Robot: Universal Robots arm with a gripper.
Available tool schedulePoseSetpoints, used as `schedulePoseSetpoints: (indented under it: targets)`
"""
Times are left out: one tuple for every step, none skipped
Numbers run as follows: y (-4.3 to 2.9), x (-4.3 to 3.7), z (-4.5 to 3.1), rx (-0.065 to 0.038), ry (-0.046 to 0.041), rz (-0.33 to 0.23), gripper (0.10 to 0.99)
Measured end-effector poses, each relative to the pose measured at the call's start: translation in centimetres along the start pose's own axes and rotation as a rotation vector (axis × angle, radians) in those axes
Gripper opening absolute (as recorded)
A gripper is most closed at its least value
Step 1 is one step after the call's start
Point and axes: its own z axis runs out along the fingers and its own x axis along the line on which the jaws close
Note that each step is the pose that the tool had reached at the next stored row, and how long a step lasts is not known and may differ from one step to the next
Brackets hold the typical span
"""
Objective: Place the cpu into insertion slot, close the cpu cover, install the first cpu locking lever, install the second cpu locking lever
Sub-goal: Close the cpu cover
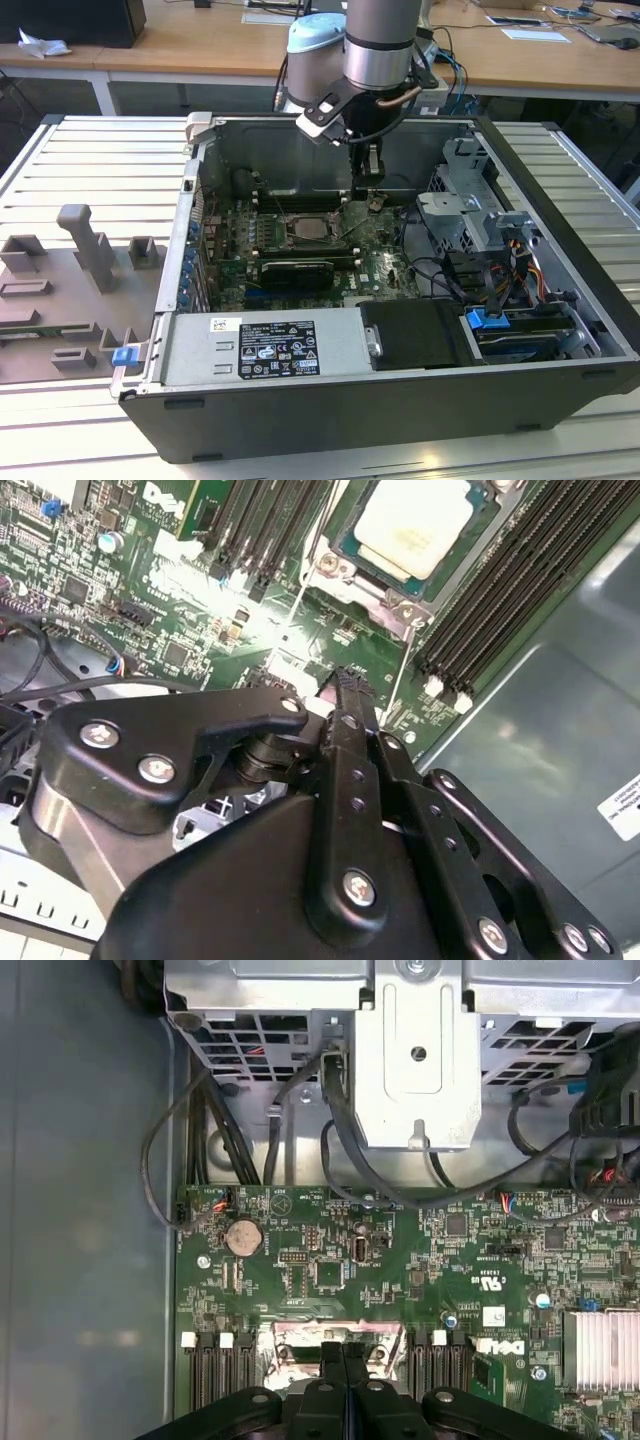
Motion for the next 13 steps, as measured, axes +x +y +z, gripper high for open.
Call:
schedulePoseSetpoints:
  targets:
    - [0.04, 0.0, 0.0, 0.0, 0.0, 0.0, 0.106]
    - [0.1, 0.0, 0.01, 0.0, 0.0001, 0.0, 0.106]
    - [0.15, 0.0, 0.02, 0.0, 0.0001, 0.0, 0.106]
    - [0.24, 0.0, 0.03, 0.0, 0.0002, 0.0, 0.106]
    - [0.42, 0.0, 0.04, 0.0, 0.0002, 0.0, 0.106]
    - [0.52, 0.0, 0.05, 0.0, 0.0003, 0.0, 0.106]
    - [0.64, 0.0, 0.06, 0.0, 0.0002, 0.0, 0.106]
    - [0.82, 0.0, 0.08, 0.0, 0.0001, 0.0, 0.106]
    - [0.94, 0.0, 0.09, 0.0, 0.0002, 0.0, 0.106]
    - [1.12, 0.0, 0.11, 0.0, 0.0002, 0.0, 0.106]
    - [1.28, 0.0, 0.13, 0.0, 0.0001, 0.0, 0.106]
    - [1.48, -0.01, 0.18, 0.0, 0.0, 0.0, 0.106]
    - [1.62, 0.0, 0.23, 0.0, 0.0002, 0.0, 0.106]
